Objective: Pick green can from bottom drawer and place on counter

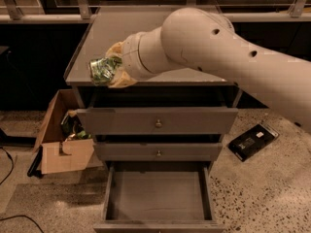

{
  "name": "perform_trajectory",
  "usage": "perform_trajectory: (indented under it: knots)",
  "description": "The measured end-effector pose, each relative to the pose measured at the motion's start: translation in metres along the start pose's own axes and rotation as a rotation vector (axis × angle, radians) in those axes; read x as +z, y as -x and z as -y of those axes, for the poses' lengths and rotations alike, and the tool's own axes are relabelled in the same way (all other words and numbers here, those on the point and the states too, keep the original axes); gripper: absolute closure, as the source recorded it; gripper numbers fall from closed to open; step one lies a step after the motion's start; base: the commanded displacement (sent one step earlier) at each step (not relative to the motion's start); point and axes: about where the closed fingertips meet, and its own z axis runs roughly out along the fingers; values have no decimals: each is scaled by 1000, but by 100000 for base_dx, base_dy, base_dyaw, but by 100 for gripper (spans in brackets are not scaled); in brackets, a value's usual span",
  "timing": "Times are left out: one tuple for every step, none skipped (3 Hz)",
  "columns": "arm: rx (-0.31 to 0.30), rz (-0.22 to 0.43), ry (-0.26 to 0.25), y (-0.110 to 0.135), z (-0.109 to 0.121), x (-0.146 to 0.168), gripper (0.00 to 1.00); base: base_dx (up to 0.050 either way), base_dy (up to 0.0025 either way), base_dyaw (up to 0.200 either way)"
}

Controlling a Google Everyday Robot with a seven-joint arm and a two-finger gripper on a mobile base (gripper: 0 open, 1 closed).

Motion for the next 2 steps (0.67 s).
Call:
perform_trajectory:
  knots:
    - [5,3,-2,-1,1,4,100,0,0,0]
    - [26,14,-11,-3,4,19,100,0,0,0]
